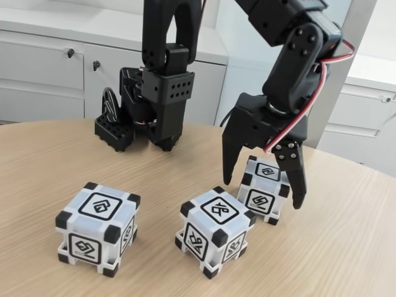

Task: Stack cubes from left to right.

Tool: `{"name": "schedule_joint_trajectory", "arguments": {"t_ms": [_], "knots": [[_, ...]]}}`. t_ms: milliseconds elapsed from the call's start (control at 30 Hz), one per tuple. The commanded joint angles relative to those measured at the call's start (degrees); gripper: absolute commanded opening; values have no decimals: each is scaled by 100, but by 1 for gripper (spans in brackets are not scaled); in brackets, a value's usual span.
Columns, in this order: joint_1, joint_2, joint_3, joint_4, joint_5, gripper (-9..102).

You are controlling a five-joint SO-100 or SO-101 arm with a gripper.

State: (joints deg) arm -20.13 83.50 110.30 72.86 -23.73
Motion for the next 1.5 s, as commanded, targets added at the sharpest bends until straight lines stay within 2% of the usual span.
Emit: {"name": "schedule_joint_trajectory", "arguments": {"t_ms": [0,467,800,1067,1300,1467], "knots": [[35,70,-264,35,149,33],[114,70,-800,123,308,20],[123,105,-809,141,396,19],[193,1731,-782,167,589,20],[1248,3094,-800,870,246,19],[2373,3472,-800,826,-114,19]]}}
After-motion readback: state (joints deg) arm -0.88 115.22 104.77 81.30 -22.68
